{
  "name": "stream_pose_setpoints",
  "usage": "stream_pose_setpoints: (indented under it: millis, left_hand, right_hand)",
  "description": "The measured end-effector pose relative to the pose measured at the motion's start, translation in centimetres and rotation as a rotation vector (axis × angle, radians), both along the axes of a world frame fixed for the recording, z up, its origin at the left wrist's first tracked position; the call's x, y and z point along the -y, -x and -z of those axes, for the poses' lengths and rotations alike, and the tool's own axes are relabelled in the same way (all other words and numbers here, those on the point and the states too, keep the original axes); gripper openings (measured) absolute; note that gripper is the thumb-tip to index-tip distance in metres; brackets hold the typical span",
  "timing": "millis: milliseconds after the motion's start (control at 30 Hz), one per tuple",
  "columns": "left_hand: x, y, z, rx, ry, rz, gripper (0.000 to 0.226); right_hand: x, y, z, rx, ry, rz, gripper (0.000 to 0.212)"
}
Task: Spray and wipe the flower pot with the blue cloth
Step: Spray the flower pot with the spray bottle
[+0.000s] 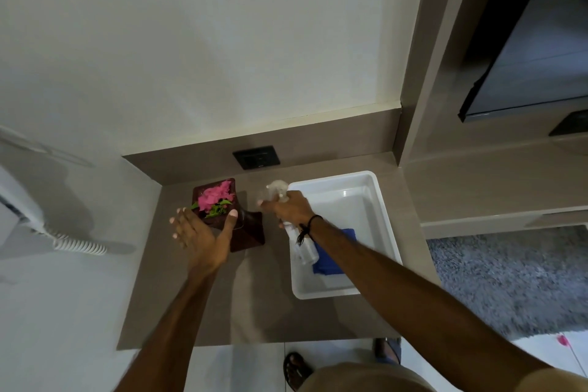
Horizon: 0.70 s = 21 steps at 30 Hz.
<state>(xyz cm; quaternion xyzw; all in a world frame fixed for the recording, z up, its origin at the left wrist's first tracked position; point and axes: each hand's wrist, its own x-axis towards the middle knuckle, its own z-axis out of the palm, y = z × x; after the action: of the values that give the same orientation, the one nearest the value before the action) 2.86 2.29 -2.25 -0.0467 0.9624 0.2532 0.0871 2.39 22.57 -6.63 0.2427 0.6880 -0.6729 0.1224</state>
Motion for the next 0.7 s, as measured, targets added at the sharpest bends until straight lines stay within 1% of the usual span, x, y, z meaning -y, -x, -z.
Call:
stream_pose_setpoints:
  millis: [67,167,300,433,533,633,700]
  left_hand:
    - [0.0,0.0,0.0,-0.007,0.002,0.007,0.139]
    - [-0.1,0.0,0.0,-0.015,0.012,0.004,0.139]
    - [-0.3,-0.2,0.1,-0.013,0.034,-0.009,0.134]
    - [-0.3,-0.1,0.0,-0.021,0.060,-0.023,0.129]
    - [-0.2,-0.1,0.0,-0.025,0.060,-0.020,0.126]
    - [-0.3,-0.3,0.0,-0.023,0.055,-0.016,0.124]
    - [-0.2,-0.2,0.0,-0.029,0.050,-0.010,0.124]
  right_hand:
    - [-1.7,0.0,0.0,-0.020,-0.067,0.092,0.048]
    - [-4.9,-0.1,-0.1,-0.088,-0.140,0.218,0.044]
    - [-7.7,-1.1,0.1,-0.180,-0.211,0.310,0.040]
    - [-8.5,-1.7,0.2,-0.246,-0.252,0.307,0.035]
    - [-8.6,-2.4,0.4,-0.231,-0.363,0.216,0.033]
    - [-9.2,-3.8,1.1,-0.169,-0.421,0.147,0.039]
    - [-9.7,-4.3,1.2,-0.172,-0.454,0.135,0.045]
